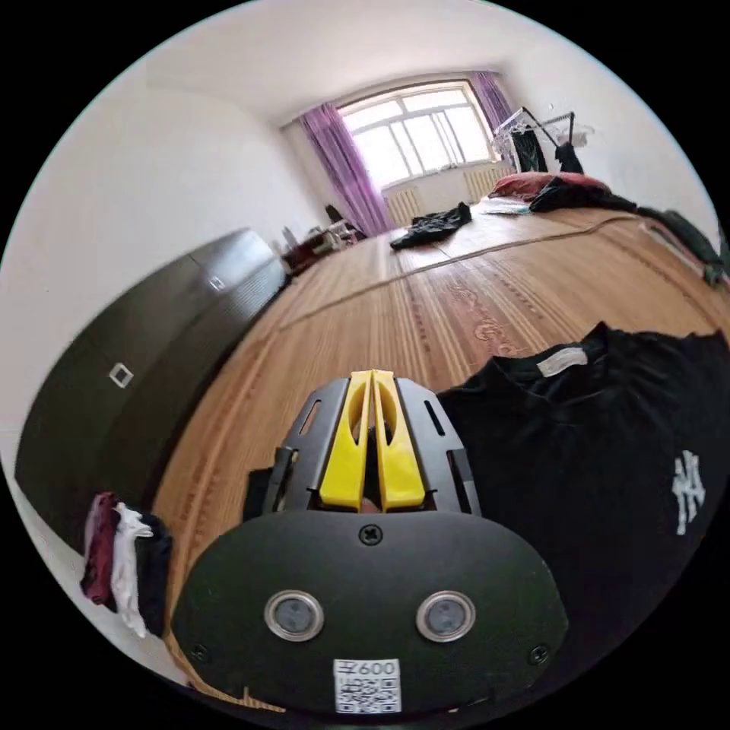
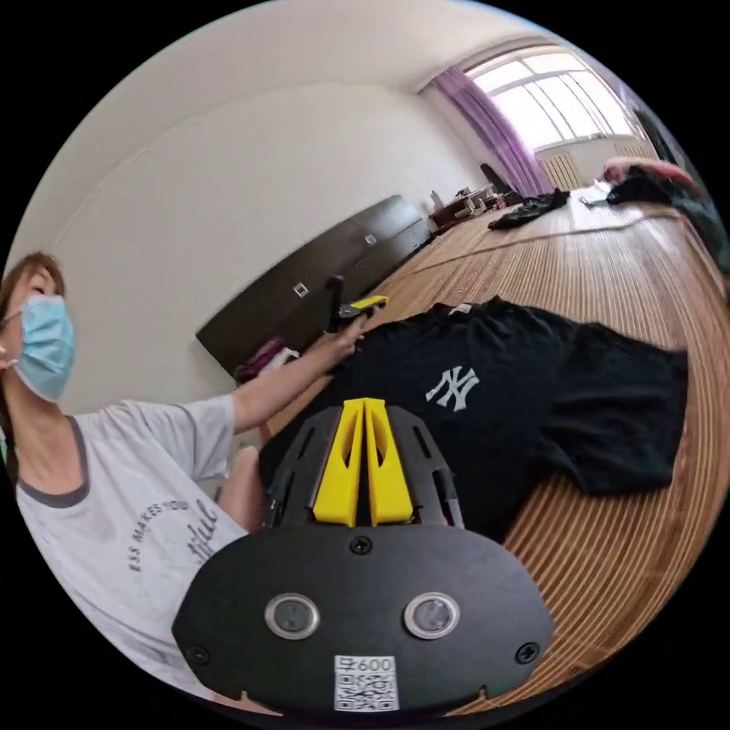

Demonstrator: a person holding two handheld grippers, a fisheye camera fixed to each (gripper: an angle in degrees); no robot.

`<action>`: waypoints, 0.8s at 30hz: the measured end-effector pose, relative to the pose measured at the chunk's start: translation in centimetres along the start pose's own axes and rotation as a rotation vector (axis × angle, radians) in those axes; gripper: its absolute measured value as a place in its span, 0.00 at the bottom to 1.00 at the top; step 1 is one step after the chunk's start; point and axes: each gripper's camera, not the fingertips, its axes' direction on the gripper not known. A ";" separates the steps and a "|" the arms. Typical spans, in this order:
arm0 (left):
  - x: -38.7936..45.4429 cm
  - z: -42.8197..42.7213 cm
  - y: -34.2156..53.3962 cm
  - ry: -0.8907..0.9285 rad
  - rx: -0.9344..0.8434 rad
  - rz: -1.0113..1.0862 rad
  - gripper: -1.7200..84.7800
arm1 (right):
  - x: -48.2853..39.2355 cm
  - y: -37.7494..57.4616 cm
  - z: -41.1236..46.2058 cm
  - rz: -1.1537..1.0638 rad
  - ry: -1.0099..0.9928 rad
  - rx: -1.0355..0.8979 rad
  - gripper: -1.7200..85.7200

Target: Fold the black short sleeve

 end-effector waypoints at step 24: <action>-14.1 -9.0 -3.8 0.560 -0.295 -0.122 0.03 | 22.9 -17.7 57.9 -0.078 0.439 -0.195 0.01</action>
